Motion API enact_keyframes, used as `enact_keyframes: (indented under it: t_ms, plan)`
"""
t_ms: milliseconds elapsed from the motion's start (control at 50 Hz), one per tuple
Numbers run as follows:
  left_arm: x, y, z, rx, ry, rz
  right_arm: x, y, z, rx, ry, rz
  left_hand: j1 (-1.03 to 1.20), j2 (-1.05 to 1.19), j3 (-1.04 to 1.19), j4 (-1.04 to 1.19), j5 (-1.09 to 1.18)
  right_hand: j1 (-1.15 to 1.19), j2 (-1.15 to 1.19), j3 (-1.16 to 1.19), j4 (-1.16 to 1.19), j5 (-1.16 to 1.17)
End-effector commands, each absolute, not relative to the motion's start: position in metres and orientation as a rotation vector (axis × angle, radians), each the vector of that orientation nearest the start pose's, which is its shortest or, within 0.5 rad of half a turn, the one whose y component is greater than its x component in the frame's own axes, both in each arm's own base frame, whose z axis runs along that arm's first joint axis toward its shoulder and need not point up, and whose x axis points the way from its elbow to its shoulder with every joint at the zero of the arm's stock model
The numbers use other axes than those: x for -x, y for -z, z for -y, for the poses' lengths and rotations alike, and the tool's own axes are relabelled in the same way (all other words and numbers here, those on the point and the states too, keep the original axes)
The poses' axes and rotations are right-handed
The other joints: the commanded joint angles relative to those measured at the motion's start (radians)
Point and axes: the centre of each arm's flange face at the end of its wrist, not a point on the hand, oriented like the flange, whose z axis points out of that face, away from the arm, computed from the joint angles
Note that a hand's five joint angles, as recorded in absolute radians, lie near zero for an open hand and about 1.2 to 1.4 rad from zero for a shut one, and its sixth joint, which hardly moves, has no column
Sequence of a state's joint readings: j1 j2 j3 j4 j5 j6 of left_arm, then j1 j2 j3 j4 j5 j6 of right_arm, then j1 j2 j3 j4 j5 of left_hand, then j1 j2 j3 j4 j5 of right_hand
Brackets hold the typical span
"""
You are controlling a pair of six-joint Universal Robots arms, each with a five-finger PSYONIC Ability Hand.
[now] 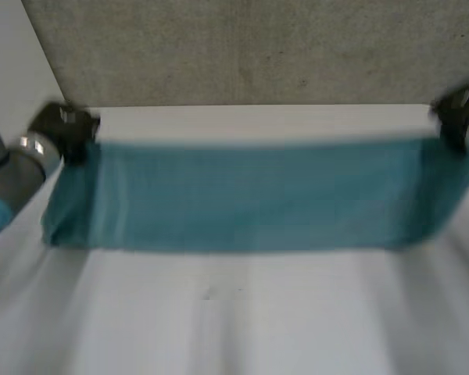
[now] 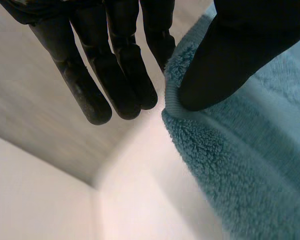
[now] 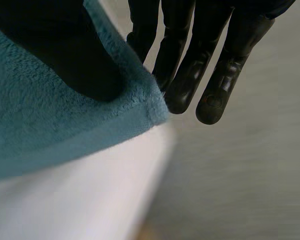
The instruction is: Fold the laundry
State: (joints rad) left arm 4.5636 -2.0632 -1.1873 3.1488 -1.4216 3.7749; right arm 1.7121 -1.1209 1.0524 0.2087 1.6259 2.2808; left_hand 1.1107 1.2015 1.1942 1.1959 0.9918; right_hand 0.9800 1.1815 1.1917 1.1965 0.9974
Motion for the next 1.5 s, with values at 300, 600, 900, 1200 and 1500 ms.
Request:
enact_keyframes:
  t_ms: [300, 600, 900, 1200, 1500]
  plan:
    - [0.203, -0.392, 0.383, -0.381, 2.664, -1.092, -0.182, -0.435, 0.356, -0.457, -2.324, 1.171, 0.286, 0.195, 0.202, 0.200, 0.230, 0.416, 0.215, 0.205, 0.200, 0.224]
    - [0.212, -0.234, 0.382, -0.625, 2.431, -1.642, -0.195, -0.252, 0.365, -0.829, -2.075, 1.710, 0.286, 0.195, 0.202, 0.200, 0.230, 0.416, 0.215, 0.205, 0.200, 0.224]
    - [0.201, -0.145, 0.329, -0.803, 2.047, -2.026, -0.188, -0.171, 0.339, -1.013, -1.719, 2.031, 0.286, 0.195, 0.202, 0.200, 0.230, 0.416, 0.215, 0.205, 0.200, 0.224]
    - [0.159, -0.178, 0.215, -0.977, 1.277, -2.535, -0.112, -0.201, 0.253, -1.419, -0.911, 2.127, 0.286, 0.195, 0.202, 0.200, 0.230, 0.416, 0.215, 0.205, 0.200, 0.224]
    - [0.181, -0.183, 0.290, -0.973, 1.648, -2.257, -0.125, -0.203, 0.319, -1.178, -1.316, 1.946, 0.286, 0.195, 0.202, 0.200, 0.230, 0.416, 0.215, 0.205, 0.200, 0.224]
